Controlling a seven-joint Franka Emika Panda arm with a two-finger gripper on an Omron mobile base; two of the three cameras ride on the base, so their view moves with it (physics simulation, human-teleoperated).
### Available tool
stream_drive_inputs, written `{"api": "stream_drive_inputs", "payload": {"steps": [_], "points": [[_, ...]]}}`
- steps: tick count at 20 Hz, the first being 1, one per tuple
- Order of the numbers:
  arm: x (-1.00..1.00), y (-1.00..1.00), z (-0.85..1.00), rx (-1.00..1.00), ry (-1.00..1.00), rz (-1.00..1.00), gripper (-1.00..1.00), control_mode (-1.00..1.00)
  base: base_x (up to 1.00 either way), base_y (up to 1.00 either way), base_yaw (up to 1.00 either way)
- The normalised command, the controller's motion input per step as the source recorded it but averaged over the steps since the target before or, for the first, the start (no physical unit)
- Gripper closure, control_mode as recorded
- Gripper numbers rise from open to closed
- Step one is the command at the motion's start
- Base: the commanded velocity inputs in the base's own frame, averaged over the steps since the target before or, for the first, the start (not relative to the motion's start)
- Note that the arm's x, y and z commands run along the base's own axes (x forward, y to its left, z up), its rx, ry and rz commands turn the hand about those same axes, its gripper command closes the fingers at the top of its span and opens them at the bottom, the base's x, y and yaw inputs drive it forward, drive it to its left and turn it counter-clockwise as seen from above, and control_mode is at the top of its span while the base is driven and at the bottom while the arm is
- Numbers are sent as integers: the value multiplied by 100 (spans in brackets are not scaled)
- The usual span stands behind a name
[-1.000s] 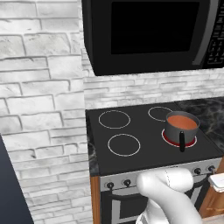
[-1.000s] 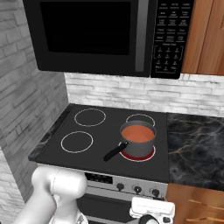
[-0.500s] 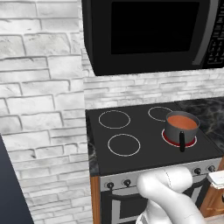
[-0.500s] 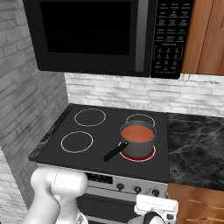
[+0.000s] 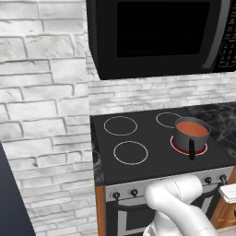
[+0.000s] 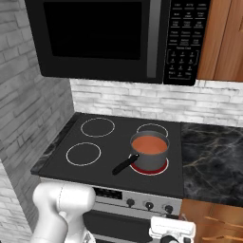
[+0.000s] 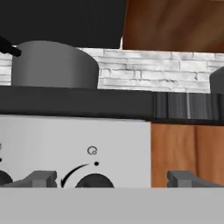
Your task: Wait until the marinara sauce is simmered to a deep red color and then turn off the stove.
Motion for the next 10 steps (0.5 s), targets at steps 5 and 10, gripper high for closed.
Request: {"api": "stream_drive_inputs", "payload": {"steps": [5, 10], "points": [[6, 0, -29, -5, 0, 0, -100, -100, 0, 0, 0], [16, -5, -1, 0, 0, 0, -100, -100, 0, 0, 0]]}}
